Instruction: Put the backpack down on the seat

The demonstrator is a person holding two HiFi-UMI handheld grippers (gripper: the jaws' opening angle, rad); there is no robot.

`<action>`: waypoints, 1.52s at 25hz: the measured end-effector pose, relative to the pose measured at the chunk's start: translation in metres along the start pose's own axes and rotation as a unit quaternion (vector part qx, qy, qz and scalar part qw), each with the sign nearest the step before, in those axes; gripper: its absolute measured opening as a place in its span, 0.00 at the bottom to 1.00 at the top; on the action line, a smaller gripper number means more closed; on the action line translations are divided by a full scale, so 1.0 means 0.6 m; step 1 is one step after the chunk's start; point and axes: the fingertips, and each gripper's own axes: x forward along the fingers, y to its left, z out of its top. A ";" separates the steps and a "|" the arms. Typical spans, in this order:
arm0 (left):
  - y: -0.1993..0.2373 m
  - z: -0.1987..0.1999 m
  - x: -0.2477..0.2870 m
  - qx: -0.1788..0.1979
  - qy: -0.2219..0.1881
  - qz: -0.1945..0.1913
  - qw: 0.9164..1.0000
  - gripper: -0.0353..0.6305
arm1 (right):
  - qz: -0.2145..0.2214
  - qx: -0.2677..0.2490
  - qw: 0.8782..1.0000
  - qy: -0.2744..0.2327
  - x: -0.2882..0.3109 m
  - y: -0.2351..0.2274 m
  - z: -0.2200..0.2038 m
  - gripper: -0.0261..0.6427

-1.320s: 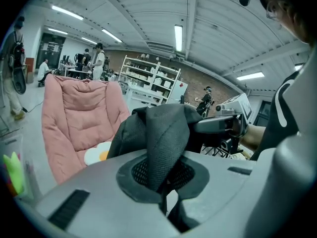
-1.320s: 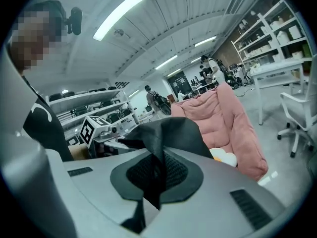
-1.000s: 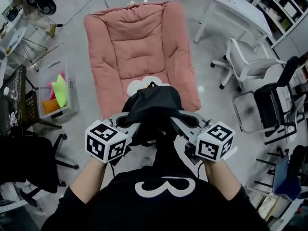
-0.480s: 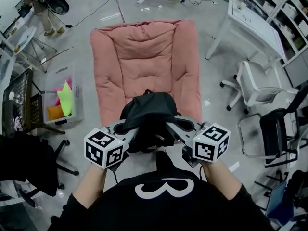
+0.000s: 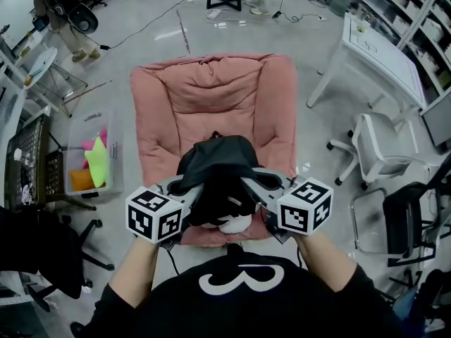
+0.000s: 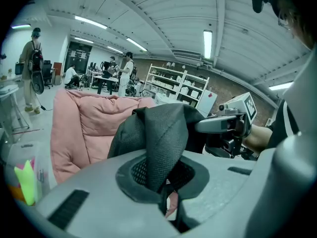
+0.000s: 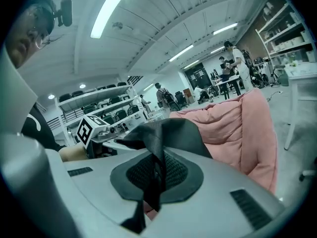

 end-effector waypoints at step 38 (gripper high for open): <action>0.324 0.002 0.292 -0.042 0.047 0.056 0.996 0.16 | -0.068 -0.034 0.994 0.076 0.281 -0.345 -0.030 0.07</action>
